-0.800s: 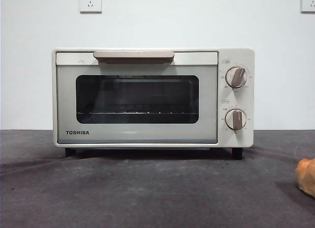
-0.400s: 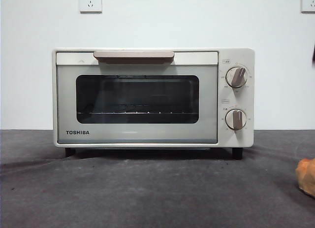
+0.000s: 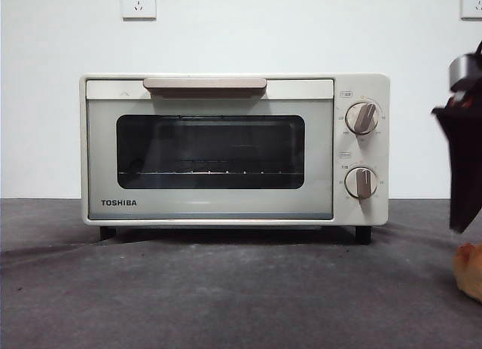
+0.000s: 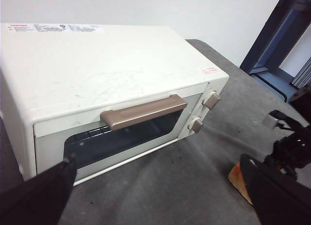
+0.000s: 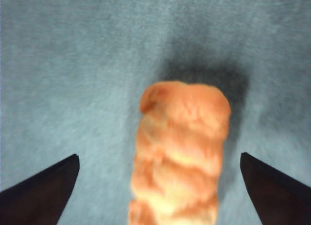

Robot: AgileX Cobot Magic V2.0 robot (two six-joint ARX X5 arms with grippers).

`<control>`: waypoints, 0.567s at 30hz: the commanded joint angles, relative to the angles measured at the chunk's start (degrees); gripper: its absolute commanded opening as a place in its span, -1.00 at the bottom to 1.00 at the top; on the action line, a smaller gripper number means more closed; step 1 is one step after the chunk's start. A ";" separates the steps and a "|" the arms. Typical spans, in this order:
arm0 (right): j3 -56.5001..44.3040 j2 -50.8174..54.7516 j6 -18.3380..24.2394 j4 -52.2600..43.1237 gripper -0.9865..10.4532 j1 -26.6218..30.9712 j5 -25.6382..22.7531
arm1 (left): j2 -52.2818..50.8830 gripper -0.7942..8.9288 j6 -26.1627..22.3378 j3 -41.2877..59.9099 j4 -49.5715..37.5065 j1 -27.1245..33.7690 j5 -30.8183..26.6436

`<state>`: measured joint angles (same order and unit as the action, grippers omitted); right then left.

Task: The left arm flap open the oven, the right arm pick bread and place it into oven, the left arm flap close the oven

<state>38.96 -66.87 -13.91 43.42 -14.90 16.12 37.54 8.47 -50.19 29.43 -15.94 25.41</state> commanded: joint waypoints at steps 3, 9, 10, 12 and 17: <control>0.57 -5.79 -0.81 -2.86 0.16 -1.03 -3.56 | 0.26 0.32 0.13 -1.16 -0.26 -0.22 -0.07; 0.57 -10.56 -0.79 -4.09 -0.03 -2.03 -5.66 | 0.26 0.32 0.17 -1.16 -0.22 -0.22 -0.07; 0.57 -11.04 -0.72 -4.31 -0.07 -2.21 -5.70 | 0.26 0.32 0.17 -1.16 -0.22 -0.22 -0.07; 0.57 -11.85 -0.61 -4.72 -0.18 -2.29 -5.70 | 0.26 0.32 0.15 -1.16 -0.22 -0.22 -0.07; 0.74 -11.98 -0.52 -4.66 -0.57 -2.29 -5.99 | 0.26 0.32 0.15 -1.16 -0.24 -0.22 -0.07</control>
<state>39.51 -77.60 -14.02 39.24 -16.78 8.86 37.54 8.49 -50.19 29.76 -15.94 25.41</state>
